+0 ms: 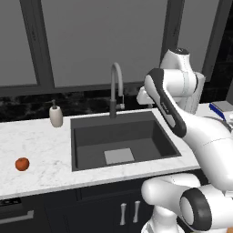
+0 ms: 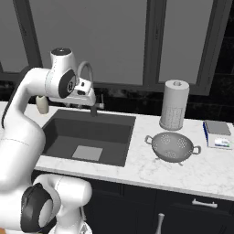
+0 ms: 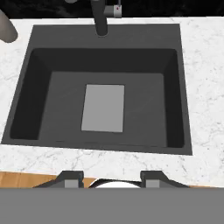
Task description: Put the colander in the sink, put the orange in the colander, and turn on the sink faucet and pour water over the colander.
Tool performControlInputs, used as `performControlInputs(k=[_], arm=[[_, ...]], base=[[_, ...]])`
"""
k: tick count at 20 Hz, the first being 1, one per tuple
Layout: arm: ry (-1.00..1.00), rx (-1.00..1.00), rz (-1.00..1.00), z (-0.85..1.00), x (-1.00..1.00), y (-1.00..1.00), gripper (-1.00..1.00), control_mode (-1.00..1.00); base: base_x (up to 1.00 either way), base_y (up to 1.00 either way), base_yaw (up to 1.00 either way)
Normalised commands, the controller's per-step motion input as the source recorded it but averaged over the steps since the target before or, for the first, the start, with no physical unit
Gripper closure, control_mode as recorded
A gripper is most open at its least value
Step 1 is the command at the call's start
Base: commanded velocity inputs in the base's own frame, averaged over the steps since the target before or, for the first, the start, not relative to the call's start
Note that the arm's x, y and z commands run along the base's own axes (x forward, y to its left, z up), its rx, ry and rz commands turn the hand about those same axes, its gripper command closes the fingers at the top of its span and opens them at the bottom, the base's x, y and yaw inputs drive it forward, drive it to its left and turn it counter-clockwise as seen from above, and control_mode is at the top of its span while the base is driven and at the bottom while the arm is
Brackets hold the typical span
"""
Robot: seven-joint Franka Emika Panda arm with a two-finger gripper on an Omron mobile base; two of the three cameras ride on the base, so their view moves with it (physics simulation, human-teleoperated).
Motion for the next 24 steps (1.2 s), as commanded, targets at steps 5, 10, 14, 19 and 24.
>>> performControlInputs(k=[5,10,14,19,24], arm=[[0.0,0.0,0.01,0.0,0.0,-0.28,-1.0,-1.0],[0.0,0.01,0.02,-0.04,-0.21,-0.9,-1.0,-1.0],[0.0,0.01,0.0,-0.01,-0.08,-0.99,-1.0,-1.0],[0.0,0.0,0.0,-0.02,0.0,-0.84,-1.0,-1.0],[0.0,0.0,0.0,-0.05,-0.02,-0.73,-1.0,-1.0]], base=[[0.0,0.0,0.0],[0.0,0.0,0.0],[0.0,0.0,0.0],[0.0,0.0,0.0],[0.0,0.0,0.0]])
